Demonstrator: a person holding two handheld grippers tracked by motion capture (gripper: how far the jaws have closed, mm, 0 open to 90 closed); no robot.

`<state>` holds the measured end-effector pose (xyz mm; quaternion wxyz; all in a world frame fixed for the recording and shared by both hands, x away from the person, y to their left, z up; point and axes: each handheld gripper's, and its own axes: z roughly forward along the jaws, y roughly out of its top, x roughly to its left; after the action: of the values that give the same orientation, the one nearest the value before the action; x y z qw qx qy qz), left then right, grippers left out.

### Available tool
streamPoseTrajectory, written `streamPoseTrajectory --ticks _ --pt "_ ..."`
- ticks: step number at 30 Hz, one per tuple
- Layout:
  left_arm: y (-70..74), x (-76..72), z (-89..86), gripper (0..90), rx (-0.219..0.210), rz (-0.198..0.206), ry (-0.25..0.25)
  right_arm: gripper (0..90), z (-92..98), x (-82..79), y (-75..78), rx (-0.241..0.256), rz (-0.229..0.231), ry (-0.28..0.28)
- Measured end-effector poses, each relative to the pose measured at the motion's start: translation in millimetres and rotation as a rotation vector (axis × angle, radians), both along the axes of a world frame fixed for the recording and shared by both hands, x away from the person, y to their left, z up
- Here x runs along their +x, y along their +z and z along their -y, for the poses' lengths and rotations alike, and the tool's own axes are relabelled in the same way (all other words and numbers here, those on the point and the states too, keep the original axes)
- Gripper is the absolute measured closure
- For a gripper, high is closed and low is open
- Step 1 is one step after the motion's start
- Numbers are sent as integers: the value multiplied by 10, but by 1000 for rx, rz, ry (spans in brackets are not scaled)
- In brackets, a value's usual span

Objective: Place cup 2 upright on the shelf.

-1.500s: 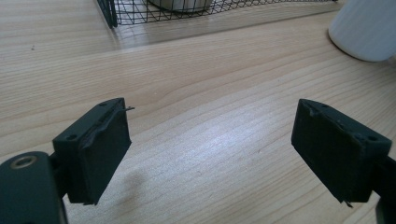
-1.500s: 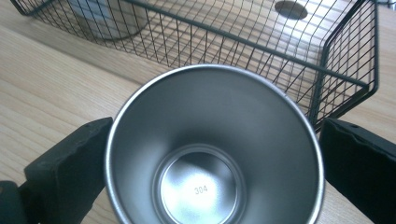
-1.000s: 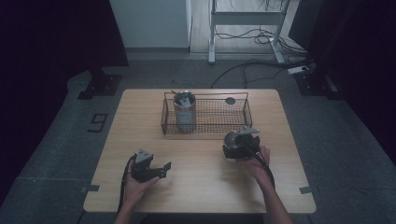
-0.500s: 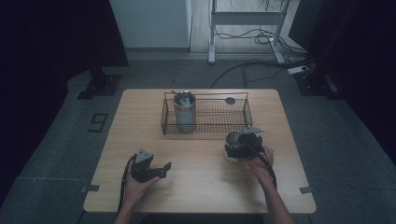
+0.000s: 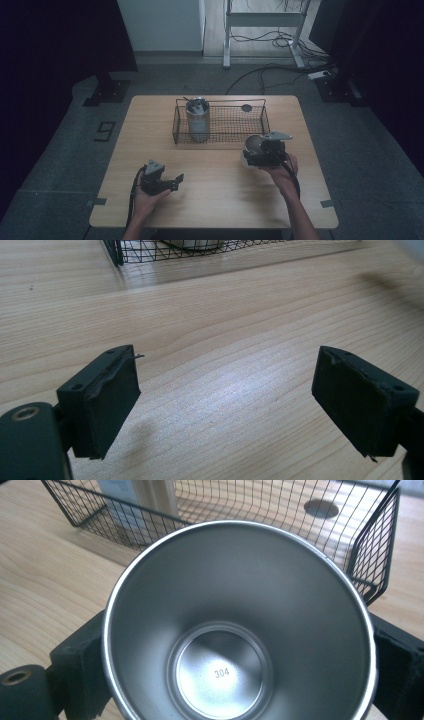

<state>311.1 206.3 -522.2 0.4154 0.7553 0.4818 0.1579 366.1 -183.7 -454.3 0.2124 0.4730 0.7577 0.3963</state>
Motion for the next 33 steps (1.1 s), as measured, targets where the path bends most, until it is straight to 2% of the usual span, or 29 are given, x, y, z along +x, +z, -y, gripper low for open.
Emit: streamPoseTrajectory --ticks 12,16,22,33 --pt "-12 -3 10 123 1 -8 -9 62 -2 -43 244 18 35 21" --pt "-29 5 3 125 -14 -16 -8 62 -8 -45 310 17 39 29" --pt "-14 -4 14 129 -14 -5 -10 63 -28 -25 411 24 49 36" --pt "-2 -11 11 129 -18 -8 -15 62 -34 16 537 38 57 38"
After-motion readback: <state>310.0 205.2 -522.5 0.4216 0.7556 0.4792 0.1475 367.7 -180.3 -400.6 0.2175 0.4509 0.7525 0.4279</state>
